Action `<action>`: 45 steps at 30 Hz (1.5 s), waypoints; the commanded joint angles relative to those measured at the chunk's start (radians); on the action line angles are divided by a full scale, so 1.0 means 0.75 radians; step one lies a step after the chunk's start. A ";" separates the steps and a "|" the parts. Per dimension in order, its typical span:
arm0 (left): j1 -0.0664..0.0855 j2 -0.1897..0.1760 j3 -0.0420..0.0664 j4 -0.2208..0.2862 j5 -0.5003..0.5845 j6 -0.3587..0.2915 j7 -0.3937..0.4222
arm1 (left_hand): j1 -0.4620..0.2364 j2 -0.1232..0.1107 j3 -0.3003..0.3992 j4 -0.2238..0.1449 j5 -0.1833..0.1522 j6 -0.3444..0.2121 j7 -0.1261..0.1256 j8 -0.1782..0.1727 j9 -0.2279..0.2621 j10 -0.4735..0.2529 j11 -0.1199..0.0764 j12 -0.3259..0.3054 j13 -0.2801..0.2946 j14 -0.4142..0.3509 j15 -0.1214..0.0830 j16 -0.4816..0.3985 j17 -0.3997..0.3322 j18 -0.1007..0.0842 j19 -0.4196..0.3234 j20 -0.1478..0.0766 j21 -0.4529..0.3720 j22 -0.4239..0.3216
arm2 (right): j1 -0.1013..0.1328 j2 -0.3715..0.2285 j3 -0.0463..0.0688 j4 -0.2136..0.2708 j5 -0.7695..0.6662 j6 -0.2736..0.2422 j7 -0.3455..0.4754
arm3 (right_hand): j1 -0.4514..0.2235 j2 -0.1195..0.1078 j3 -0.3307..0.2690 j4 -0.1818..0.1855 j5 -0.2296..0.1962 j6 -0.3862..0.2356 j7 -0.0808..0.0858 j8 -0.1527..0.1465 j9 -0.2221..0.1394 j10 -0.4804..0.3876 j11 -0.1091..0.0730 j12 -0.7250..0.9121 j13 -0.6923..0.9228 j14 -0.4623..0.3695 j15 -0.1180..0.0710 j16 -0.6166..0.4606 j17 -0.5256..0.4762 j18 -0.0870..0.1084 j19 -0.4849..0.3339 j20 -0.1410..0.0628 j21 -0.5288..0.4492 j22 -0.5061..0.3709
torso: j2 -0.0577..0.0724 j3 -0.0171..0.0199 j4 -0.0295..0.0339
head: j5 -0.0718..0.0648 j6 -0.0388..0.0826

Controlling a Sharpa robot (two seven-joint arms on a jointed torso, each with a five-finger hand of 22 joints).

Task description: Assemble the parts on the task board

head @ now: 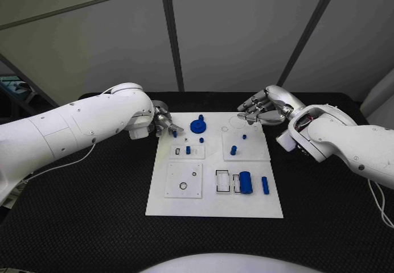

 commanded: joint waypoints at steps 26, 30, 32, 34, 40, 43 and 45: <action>0.003 0.009 0.001 -0.010 0.030 0.019 0.008 | 0.185 0.035 0.236 -0.070 0.005 -0.020 -0.009 -0.060 0.026 -0.016 -0.008 -0.029 0.004 -0.009 -0.007 -0.007 0.031 0.016 -0.013 -0.002 -0.011 0.008 | 0.002 0.001 0.001 0.004 -0.001 0.003 0.006 | 0.002 0.005 0.000 0.004 0.019 -0.012 -0.002 -0.005 0.001 -0.012 0.002 0.009 0.003 -0.003 0.006 -0.007 -0.002 0.017 0.013 -0.002 -0.010 -0.005 | -0.001 -0.0002 0.0001 | -0.002 -0.010; 0.002 0.003 0.001 -0.001 0.065 0.012 0.011 | 0.252 0.016 0.437 -0.118 0.008 -0.039 -0.002 -0.086 0.027 -0.031 -0.005 -0.049 -0.006 -0.012 -0.008 -0.015 0.036 0.017 -0.015 -0.005 -0.014 0.008 | 0.002 0.001 0.001 0.004 -0.001 0.003 0.006 | 0.002 0.005 0.001 0.004 0.022 -0.012 -0.002 -0.005 0.001 -0.012 0.002 0.009 0.003 -0.002 0.006 -0.008 -0.002 0.017 0.013 -0.002 -0.011 -0.005 | -0.001 -0.0008 0.0005 | -0.002 -0.009; 0.002 -0.003 0.001 0.008 0.085 0.004 0.017 | 0.208 -0.053 0.626 -0.119 0.007 -0.037 0.002 -0.087 0.041 -0.033 0.003 -0.060 -0.013 -0.013 -0.001 -0.022 0.041 0.018 -0.017 -0.003 -0.017 0.009 | 0.002 0.001 0.001 0.004 -0.001 0.003 0.006 | 0.002 0.005 0.001 0.004 0.022 -0.012 -0.002 -0.005 0.001 -0.012 0.002 0.009 0.003 -0.002 0.006 -0.008 -0.002 0.017 0.013 -0.002 -0.011 -0.005 | -0.002 -0.0006 0.0012 | -0.002 -0.010; 0.002 -0.012 0.001 0.020 0.110 -0.011 0.026 | 0.134 -0.136 0.824 -0.135 0.002 -0.037 0.013 -0.078 0.064 -0.031 -0.003 -0.068 -0.019 -0.012 0.003 -0.028 0.046 0.019 -0.018 0.000 -0.020 0.011 | 0.002 0.001 0.001 0.004 -0.001 0.003 0.006 | 0.002 0.004 0.001 0.004 0.025 -0.012 -0.001 -0.005 0.001 -0.013 0.002 0.010 0.004 -0.002 0.006 -0.008 -0.003 0.017 0.014 -0.002 -0.012 -0.006 | -0.001 -0.0015 0.0016 | -0.001 -0.010; 0.002 -0.062 0.001 0.082 0.196 -0.065 0.058 | 0.027 -0.209 1.049 -0.204 0.000 -0.038 0.006 -0.058 0.100 -0.025 0.002 -0.080 -0.029 -0.006 0.002 -0.029 0.057 0.019 -0.018 0.003 -0.025 0.013 | 0.002 -0.001 0.001 0.005 -0.001 0.003 0.006 | 0.003 0.004 0.001 0.004 0.028 -0.012 -0.002 -0.005 0.001 -0.013 0.002 0.010 0.004 -0.002 0.006 -0.009 -0.003 0.017 0.015 -0.002 -0.012 -0.006 | -0.002 -0.0013 0.0025 | 0.003 -0.007; 0.002 -0.089 0.001 0.120 0.217 -0.087 0.071 | 0.004 -0.221 1.089 -0.224 0.000 -0.037 0.008 -0.055 0.107 -0.024 -0.001 -0.085 -0.033 -0.004 -0.001 -0.028 0.061 0.018 -0.017 0.005 -0.025 0.016 | 0.002 -0.001 0.001 0.005 -0.001 0.003 0.006 | 0.003 0.004 0.001 0.004 0.028 -0.012 -0.002 -0.005 0.001 -0.013 0.002 0.010 0.004 -0.002 0.006 -0.009 -0.003 0.017 0.015 -0.002 -0.012 -0.006 | -0.003 -0.0012 0.0032 | 0.004 -0.006; 0.001 -0.114 0.001 0.156 0.226 -0.105 0.078 | -0.005 -0.227 1.104 -0.234 0.000 -0.037 0.005 -0.053 0.110 -0.023 0.001 -0.086 -0.033 -0.003 -0.001 -0.027 0.062 0.018 -0.017 0.004 -0.026 0.016 | 0.002 -0.002 0.001 0.005 -0.001 0.003 0.006 | 0.003 0.004 0.001 0.005 0.031 -0.012 -0.001 -0.004 0.002 -0.013 0.002 0.010 0.004 -0.001 0.006 -0.009 -0.003 0.017 0.016 -0.002 -0.013 -0.007 | -0.003 -0.0012 0.0028 | 0.006 -0.006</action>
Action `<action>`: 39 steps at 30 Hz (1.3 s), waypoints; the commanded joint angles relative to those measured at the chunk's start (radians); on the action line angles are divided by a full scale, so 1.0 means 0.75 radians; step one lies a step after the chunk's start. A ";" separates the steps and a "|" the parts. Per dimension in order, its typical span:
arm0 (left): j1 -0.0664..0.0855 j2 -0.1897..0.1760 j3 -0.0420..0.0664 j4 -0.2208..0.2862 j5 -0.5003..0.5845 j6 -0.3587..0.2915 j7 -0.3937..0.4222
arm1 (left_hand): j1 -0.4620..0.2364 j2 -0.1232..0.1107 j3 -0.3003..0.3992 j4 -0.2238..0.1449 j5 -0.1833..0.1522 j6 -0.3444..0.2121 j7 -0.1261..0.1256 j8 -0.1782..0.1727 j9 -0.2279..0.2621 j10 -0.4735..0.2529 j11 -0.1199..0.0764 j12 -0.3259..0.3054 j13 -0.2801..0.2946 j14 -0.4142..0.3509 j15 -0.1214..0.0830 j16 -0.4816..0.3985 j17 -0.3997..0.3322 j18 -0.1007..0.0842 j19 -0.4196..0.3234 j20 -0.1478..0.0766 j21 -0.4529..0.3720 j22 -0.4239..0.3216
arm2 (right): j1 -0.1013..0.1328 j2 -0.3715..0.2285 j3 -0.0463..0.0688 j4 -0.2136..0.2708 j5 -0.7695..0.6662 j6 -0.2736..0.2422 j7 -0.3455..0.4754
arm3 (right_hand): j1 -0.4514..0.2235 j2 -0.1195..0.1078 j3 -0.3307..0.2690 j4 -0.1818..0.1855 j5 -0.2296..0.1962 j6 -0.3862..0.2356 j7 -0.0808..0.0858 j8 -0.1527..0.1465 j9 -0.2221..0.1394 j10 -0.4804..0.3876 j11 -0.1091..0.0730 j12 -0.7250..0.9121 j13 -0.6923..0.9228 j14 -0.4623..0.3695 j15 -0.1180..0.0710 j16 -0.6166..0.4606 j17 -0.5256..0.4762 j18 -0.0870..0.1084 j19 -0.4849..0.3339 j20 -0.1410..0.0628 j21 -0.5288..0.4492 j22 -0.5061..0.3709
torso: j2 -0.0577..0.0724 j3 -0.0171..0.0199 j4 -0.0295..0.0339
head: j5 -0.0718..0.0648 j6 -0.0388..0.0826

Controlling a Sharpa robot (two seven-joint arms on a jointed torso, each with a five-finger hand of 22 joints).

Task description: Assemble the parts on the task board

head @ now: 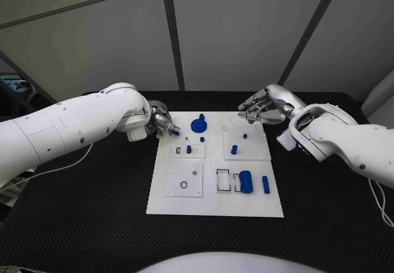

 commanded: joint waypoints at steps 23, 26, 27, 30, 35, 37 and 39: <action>-0.052 -0.179 -0.001 0.313 -0.162 -0.260 0.127 | -0.042 -0.098 0.291 -0.262 -0.007 0.031 -0.003 -0.017 -0.003 0.024 -0.005 -0.034 -0.020 0.013 -0.007 0.002 0.016 0.016 0.000 -0.001 -0.001 0.029 | 0.002 -0.011 0.001 0.010 -0.001 0.001 0.004 | 0.000 0.006 0.002 0.010 0.025 -0.012 -0.001 -0.004 0.002 -0.008 -0.003 0.007 0.003 0.001 0.006 -0.012 -0.002 0.017 0.014 0.003 -0.011 -0.005 | -0.006 -0.0015 0.0110 | 0.016 0.000; -0.061 -0.179 -0.001 0.322 -0.188 -0.262 0.122 | -0.040 -0.106 0.298 -0.269 -0.004 0.040 -0.003 -0.023 -0.008 0.032 -0.006 -0.034 -0.016 0.014 -0.008 0.002 0.017 0.014 0.004 -0.001 0.003 0.035 | 0.002 -0.011 0.001 0.010 -0.001 0.000 0.004 | 0.000 0.006 0.002 0.011 0.028 -0.012 -0.001 -0.004 0.002 -0.008 -0.003 0.008 0.003 0.001 0.006 -0.012 -0.002 0.017 0.015 0.003 -0.012 -0.006 | -0.005 -0.0003 0.0100 | 0.018 -0.001; -0.064 -0.180 -0.001 0.325 -0.196 -0.261 0.119 | -0.039 -0.109 0.300 -0.271 -0.002 0.043 -0.003 -0.024 -0.009 0.034 -0.006 -0.034 -0.014 0.014 -0.008 0.002 0.018 0.014 0.004 -0.002 0.003 0.036 | 0.002 -0.012 0.001 0.010 -0.001 0.000 0.004 | 0.000 0.006 0.002 0.011 0.028 -0.012 -0.001 -0.004 0.002 -0.008 -0.003 0.008 0.003 0.001 0.006 -0.012 -0.002 0.017 0.015 0.003 -0.012 -0.006 | -0.005 0.0000 0.0091 | 0.019 -0.001; -0.072 -0.180 -0.001 0.332 -0.211 -0.252 0.110 | -0.039 -0.114 0.304 -0.274 0.002 0.049 -0.003 -0.028 -0.012 0.039 -0.007 -0.033 -0.011 0.015 -0.008 0.003 0.019 0.014 0.006 -0.002 0.005 0.038 | 0.002 -0.012 0.001 0.010 -0.001 0.000 0.004 | 0.000 0.006 0.002 0.011 0.028 -0.012 -0.001 -0.004 0.002 -0.008 -0.003 0.008 0.003 0.001 0.006 -0.012 -0.002 0.017 0.015 0.003 -0.012 -0.006 | -0.004 -0.0002 0.0082 | 0.020 -0.004; -0.089 -0.176 -0.001 0.338 -0.224 -0.233 0.093 | -0.040 -0.118 0.308 -0.277 0.007 0.054 -0.004 -0.031 -0.015 0.043 -0.007 -0.033 -0.008 0.015 -0.008 0.002 0.019 0.013 0.007 -0.002 0.006 0.041 | 0.002 -0.013 0.001 0.011 0.000 0.000 0.005 | -0.001 0.006 0.002 0.011 0.030 -0.012 -0.001 -0.004 0.002 -0.009 -0.003 0.008 0.003 0.001 0.006 -0.013 -0.002 0.017 0.015 0.003 -0.013 -0.006 | -0.003 0.0001 0.0087 | 0.019 -0.007; -0.092 -0.175 -0.001 0.339 -0.227 -0.223 0.087 | -0.040 -0.118 0.309 -0.277 0.008 0.055 -0.004 -0.032 -0.016 0.044 -0.007 -0.033 -0.008 0.015 -0.008 0.002 0.019 0.013 0.007 -0.003 0.006 0.041 | 0.002 -0.013 0.001 0.011 0.000 0.000 0.005 | -0.001 0.006 0.002 0.011 0.030 -0.012 -0.001 -0.004 0.002 -0.009 -0.003 0.008 0.003 0.001 0.006 -0.013 -0.002 0.017 0.015 0.003 -0.013 -0.006 | -0.003 -0.0002 0.0084 | 0.019 -0.008; -0.096 -0.174 -0.001 0.341 -0.230 -0.213 0.080 | -0.040 -0.118 0.309 -0.277 0.008 0.055 -0.004 -0.032 -0.016 0.044 -0.007 -0.033 -0.008 0.015 -0.008 0.002 0.019 0.013 0.007 -0.003 0.006 0.041 | 0.002 -0.013 0.001 0.011 0.000 0.000 0.005 | -0.001 0.006 0.002 0.011 0.030 -0.012 -0.001 -0.004 0.002 -0.009 -0.003 0.008 0.003 0.001 0.006 -0.013 -0.002 0.017 0.015 0.003 -0.013 -0.006 | -0.004 -0.0005 0.0083 | 0.019 -0.008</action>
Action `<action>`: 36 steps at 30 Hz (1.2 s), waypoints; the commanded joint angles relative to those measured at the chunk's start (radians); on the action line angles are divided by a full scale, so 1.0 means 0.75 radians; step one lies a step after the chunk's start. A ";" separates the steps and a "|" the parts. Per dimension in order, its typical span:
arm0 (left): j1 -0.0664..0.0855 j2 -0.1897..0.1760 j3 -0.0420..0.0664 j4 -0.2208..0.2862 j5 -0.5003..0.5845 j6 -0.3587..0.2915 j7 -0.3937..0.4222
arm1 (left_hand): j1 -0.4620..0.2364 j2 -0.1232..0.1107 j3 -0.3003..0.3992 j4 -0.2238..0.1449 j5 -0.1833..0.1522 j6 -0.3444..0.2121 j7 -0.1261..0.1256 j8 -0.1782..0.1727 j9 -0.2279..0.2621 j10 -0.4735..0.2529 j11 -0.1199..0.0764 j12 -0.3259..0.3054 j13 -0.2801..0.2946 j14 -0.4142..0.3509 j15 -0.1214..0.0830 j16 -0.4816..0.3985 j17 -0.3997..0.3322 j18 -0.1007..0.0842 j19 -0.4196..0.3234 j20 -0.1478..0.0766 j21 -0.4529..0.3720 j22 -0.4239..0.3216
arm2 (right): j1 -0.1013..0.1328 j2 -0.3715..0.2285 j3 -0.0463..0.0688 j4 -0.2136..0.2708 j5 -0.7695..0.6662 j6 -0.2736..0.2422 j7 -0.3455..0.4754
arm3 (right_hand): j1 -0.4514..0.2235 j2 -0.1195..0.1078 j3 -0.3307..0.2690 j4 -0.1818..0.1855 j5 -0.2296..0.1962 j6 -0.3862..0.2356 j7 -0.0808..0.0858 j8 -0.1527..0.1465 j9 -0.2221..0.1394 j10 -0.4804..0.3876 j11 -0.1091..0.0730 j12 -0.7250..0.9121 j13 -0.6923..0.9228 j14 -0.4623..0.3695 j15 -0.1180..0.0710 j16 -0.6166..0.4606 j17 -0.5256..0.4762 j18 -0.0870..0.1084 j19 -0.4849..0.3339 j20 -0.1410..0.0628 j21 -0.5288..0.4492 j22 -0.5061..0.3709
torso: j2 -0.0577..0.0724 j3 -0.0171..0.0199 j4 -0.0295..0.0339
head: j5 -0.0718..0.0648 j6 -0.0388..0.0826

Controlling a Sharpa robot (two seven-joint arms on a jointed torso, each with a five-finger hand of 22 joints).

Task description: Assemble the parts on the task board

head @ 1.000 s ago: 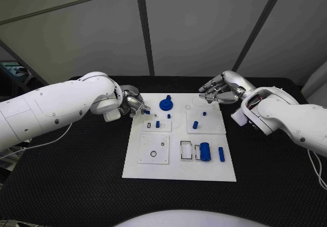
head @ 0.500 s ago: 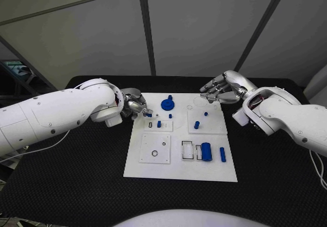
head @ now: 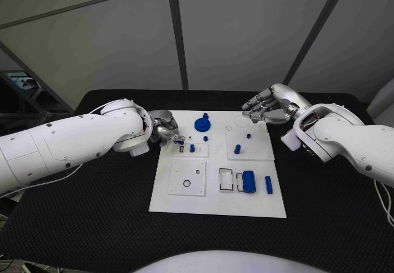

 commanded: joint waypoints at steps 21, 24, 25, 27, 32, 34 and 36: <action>-0.014 0.015 0.000 0.002 -0.062 0.094 -0.073 | -0.010 -0.027 0.227 -0.213 0.055 0.030 -0.001 -0.019 -0.010 0.023 0.000 -0.008 0.011 0.011 -0.005 0.002 0.004 0.011 0.012 -0.004 0.011 0.049 | 0.002 0.000 0.001 0.003 0.000 0.002 0.006 | 0.000 0.006 -0.002 0.008 0.008 -0.012 -0.001 -0.004 0.002 -0.009 -0.003 0.008 0.001 0.002 0.006 -0.009 -0.001 0.017 0.012 -0.001 -0.009 -0.002 | 0.001 0.0013 -0.0014 | 0.000 -0.013; -0.016 0.018 0.000 0.001 -0.062 0.101 -0.075 | -0.010 -0.027 0.227 -0.213 0.055 0.030 -0.001 -0.019 -0.010 0.023 0.000 -0.008 0.011 0.011 -0.005 0.002 0.004 0.011 0.012 -0.004 0.011 0.049 | 0.002 0.000 0.001 0.003 0.000 0.002 0.006 | 0.000 0.006 -0.002 0.008 0.008 -0.012 -0.001 -0.004 0.002 -0.009 -0.003 0.008 0.001 0.002 0.006 -0.009 -0.001 0.017 0.012 -0.001 -0.009 -0.002 | 0.001 0.0012 -0.0004 | -0.002 -0.013; -0.016 0.019 0.000 0.000 -0.062 0.102 -0.076 | -0.010 -0.027 0.227 -0.213 0.055 0.030 -0.001 -0.019 -0.010 0.023 0.000 -0.008 0.011 0.011 -0.005 0.002 0.004 0.011 0.012 -0.004 0.011 0.049 | 0.002 0.000 0.001 0.003 0.000 0.002 0.006 | 0.000 0.006 -0.002 0.008 0.008 -0.012 -0.001 -0.004 0.002 -0.009 -0.003 0.008 0.001 0.002 0.006 -0.009 -0.001 0.017 0.012 -0.001 -0.009 -0.002 | 0.001 0.0011 -0.0007 | -0.002 -0.013; -0.018 0.021 0.000 -0.001 -0.063 0.104 -0.078 | -0.010 -0.027 0.227 -0.213 0.055 0.030 -0.001 -0.019 -0.010 0.023 0.000 -0.008 0.011 0.011 -0.005 0.002 0.004 0.011 0.012 -0.004 0.011 0.049 | 0.002 0.000 0.001 0.003 0.000 0.002 0.006 | 0.000 0.006 -0.002 0.008 0.008 -0.012 -0.001 -0.004 0.002 -0.009 -0.003 0.008 0.001 0.002 0.006 -0.009 -0.001 0.017 0.012 -0.001 -0.009 -0.002 | 0.000 0.0010 -0.0005 | -0.002 -0.015; -0.019 0.024 0.000 -0.004 -0.072 0.109 -0.078 | -0.010 -0.027 0.227 -0.213 0.055 0.030 -0.001 -0.019 -0.010 0.023 0.000 -0.008 0.011 0.011 -0.005 0.002 0.004 0.011 0.012 -0.004 0.011 0.049 | 0.002 0.000 0.001 0.004 0.000 0.003 0.006 | 0.001 0.006 -0.001 0.008 0.014 -0.012 -0.002 -0.003 0.002 -0.010 -0.003 0.009 0.002 0.002 0.006 -0.010 -0.001 0.017 0.013 -0.002 -0.010 -0.003 | 0.001 0.0006 -0.0004 | -0.003 -0.019; -0.020 0.026 0.000 -0.004 -0.075 0.111 -0.078 | -0.010 -0.027 0.227 -0.213 0.055 0.030 -0.001 -0.019 -0.010 0.023 0.000 -0.008 0.011 0.011 -0.005 0.002 0.004 0.011 0.012 -0.004 0.011 0.049 | 0.002 0.000 0.001 0.003 0.000 0.003 0.006 | 0.001 0.006 -0.001 0.008 0.014 -0.012 -0.002 -0.003 0.002 -0.010 -0.003 0.009 0.002 0.002 0.006 -0.010 -0.001 0.017 0.013 -0.002 -0.010 -0.003 | 0.000 0.0013 -0.0005 | -0.003 -0.020; -0.020 0.028 0.000 -0.005 -0.075 0.112 -0.078 | -0.010 -0.027 0.227 -0.213 0.055 0.030 -0.001 -0.019 -0.010 0.023 0.000 -0.008 0.011 0.011 -0.005 0.002 0.004 0.011 0.012 -0.004 0.011 0.049 | 0.002 0.001 0.001 0.003 0.000 0.003 0.006 | 0.001 0.006 -0.001 0.008 0.014 -0.012 -0.002 -0.003 0.002 -0.010 -0.003 0.009 0.002 0.002 0.006 -0.010 -0.001 0.017 0.013 -0.002 -0.010 -0.003 | 0.000 0.0013 -0.0007 | -0.004 -0.020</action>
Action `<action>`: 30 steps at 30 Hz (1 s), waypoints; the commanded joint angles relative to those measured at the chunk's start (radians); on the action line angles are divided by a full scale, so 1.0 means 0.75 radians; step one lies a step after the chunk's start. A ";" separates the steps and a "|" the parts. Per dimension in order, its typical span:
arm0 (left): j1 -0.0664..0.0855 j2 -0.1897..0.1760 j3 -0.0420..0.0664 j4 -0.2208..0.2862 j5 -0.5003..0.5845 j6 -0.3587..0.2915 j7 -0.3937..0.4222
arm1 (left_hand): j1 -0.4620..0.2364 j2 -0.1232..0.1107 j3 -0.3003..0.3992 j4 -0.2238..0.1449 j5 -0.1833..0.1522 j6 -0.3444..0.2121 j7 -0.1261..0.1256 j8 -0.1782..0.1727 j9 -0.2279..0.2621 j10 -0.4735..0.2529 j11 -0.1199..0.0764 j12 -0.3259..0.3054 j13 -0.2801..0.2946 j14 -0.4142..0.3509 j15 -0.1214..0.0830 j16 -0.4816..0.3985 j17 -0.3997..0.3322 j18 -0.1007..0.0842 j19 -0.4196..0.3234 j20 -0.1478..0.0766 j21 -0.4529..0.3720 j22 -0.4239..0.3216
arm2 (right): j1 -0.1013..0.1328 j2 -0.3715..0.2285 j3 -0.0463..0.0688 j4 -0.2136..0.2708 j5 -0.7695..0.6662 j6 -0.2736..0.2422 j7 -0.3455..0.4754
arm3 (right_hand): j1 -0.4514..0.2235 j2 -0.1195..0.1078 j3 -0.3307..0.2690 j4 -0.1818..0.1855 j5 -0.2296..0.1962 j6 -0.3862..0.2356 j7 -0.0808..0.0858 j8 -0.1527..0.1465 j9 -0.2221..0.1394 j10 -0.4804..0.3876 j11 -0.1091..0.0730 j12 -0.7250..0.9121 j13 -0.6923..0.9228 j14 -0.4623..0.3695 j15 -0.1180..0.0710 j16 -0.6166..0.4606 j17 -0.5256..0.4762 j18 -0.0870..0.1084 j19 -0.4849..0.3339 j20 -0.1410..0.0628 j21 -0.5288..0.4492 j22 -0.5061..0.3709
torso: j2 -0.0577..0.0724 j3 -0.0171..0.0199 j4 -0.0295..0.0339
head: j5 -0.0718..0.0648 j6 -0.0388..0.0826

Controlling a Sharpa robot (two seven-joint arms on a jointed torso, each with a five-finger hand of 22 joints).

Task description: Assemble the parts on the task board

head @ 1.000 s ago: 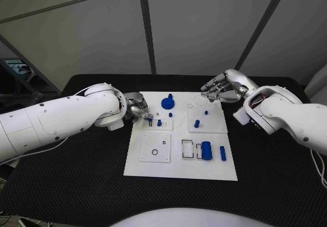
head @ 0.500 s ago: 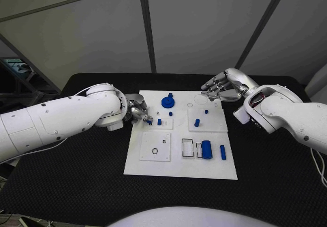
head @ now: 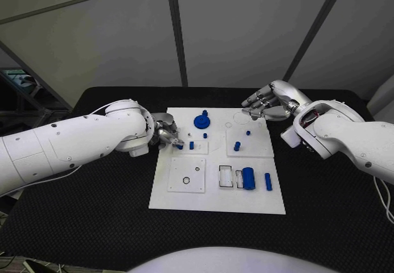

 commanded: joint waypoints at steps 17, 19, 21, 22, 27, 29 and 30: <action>-0.002 0.016 -0.001 -0.013 -0.019 0.075 -0.029 | -0.027 -0.013 0.190 -0.190 0.018 0.023 -0.007 -0.007 -0.002 0.017 -0.007 -0.017 -0.012 0.008 -0.002 0.001 0.003 0.011 0.010 0.001 0.008 0.054 | 0.002 0.002 0.001 0.003 -0.001 0.003 0.006 | 0.001 0.006 -0.001 0.008 0.005 -0.012 -0.002 -0.003 0.002 -0.010 -0.003 0.009 0.002 0.002 0.006 -0.005 -0.002 0.017 0.008 0.003 -0.004 -0.001 | 0.000 0.0003 -0.0004 | -0.003 -0.010; -0.002 0.017 -0.001 -0.016 -0.015 0.076 -0.034 | -0.042 -0.011 0.168 -0.183 0.017 0.033 -0.014 -0.006 -0.003 0.021 -0.011 -0.022 -0.020 0.010 -0.003 0.001 0.005 0.010 0.012 0.000 0.010 0.058 | 0.002 0.001 0.001 0.003 -0.001 0.003 0.006 | 0.001 0.006 -0.001 0.008 0.005 -0.012 -0.002 -0.003 0.002 -0.010 -0.003 0.009 0.002 0.002 0.006 -0.005 -0.002 0.017 0.008 0.003 -0.004 -0.001 | -0.001 0.0005 -0.0011 | -0.004 -0.010; -0.002 0.019 -0.001 -0.021 -0.011 0.073 -0.041 | -0.054 -0.006 0.144 -0.178 0.016 0.041 -0.018 -0.006 -0.004 0.025 -0.014 -0.024 -0.022 0.010 -0.005 0.001 0.005 0.009 0.014 -0.002 0.012 0.061 | 0.002 0.001 0.001 0.004 -0.001 0.003 0.005 | 0.001 0.006 -0.001 0.008 0.005 -0.012 -0.002 -0.003 0.002 -0.010 -0.003 0.009 0.002 0.002 0.006 -0.005 -0.002 0.017 0.008 0.003 -0.004 -0.001 | -0.001 0.0001 -0.0007 | -0.006 -0.011; -0.002 0.020 -0.001 -0.023 -0.010 0.072 -0.043 | -0.059 -0.004 0.133 -0.175 0.015 0.047 -0.020 -0.005 -0.004 0.031 -0.016 -0.016 -0.007 0.010 -0.006 0.001 0.006 0.009 0.015 -0.003 0.012 0.063 | 0.002 0.001 0.001 0.004 -0.001 0.002 0.005 | 0.001 0.006 -0.001 0.008 0.005 -0.012 -0.002 -0.003 0.002 -0.010 -0.003 0.009 0.002 0.002 0.006 -0.005 -0.002 0.017 0.008 0.003 -0.004 -0.001 | -0.001 -0.0004 -0.0005 | -0.006 -0.011; -0.002 0.026 -0.001 -0.030 -0.008 0.067 -0.051 | -0.086 0.014 0.045 -0.159 0.012 0.071 -0.031 -0.005 -0.005 0.049 -0.023 0.003 0.030 0.012 -0.011 0.000 0.009 0.006 0.020 -0.007 0.018 0.072 | 0.002 0.001 0.001 0.004 -0.001 0.002 0.005 | 0.001 0.006 -0.001 0.008 0.005 -0.012 -0.002 -0.003 0.002 -0.010 -0.003 0.009 0.002 0.002 0.006 -0.005 -0.002 0.017 0.008 0.003 -0.004 -0.001 | -0.001 -0.0001 0.0002 | -0.008 -0.015; -0.002 0.028 -0.001 -0.032 -0.008 0.066 -0.054 | -0.090 0.021 0.013 -0.155 0.012 0.076 -0.033 -0.007 -0.006 0.050 -0.025 0.004 0.034 0.012 -0.012 -0.001 0.010 0.006 0.022 -0.008 0.019 0.075 | 0.002 0.001 0.001 0.004 -0.001 0.002 0.005 | 0.001 0.006 -0.001 0.008 0.005 -0.012 -0.002 -0.003 0.002 -0.010 -0.003 0.009 0.002 0.002 0.006 -0.005 -0.002 0.017 0.008 0.003 -0.004 -0.001 | -0.001 -0.0003 0.0000 | -0.008 -0.015; -0.002 0.029 -0.001 -0.033 -0.008 0.065 -0.055 | -0.094 0.026 -0.010 -0.151 0.012 0.080 -0.034 -0.009 -0.007 0.051 -0.026 0.005 0.036 0.012 -0.013 -0.002 0.010 0.005 0.023 -0.009 0.019 0.076 | 0.002 0.001 0.001 0.004 -0.001 0.002 0.005 | 0.001 0.006 -0.001 0.008 0.005 -0.012 -0.002 -0.003 0.002 -0.010 -0.003 0.009 0.002 0.002 0.006 -0.005 -0.002 0.017 0.008 0.003 -0.004 -0.001 | -0.001 -0.0006 0.0000 | -0.008 -0.014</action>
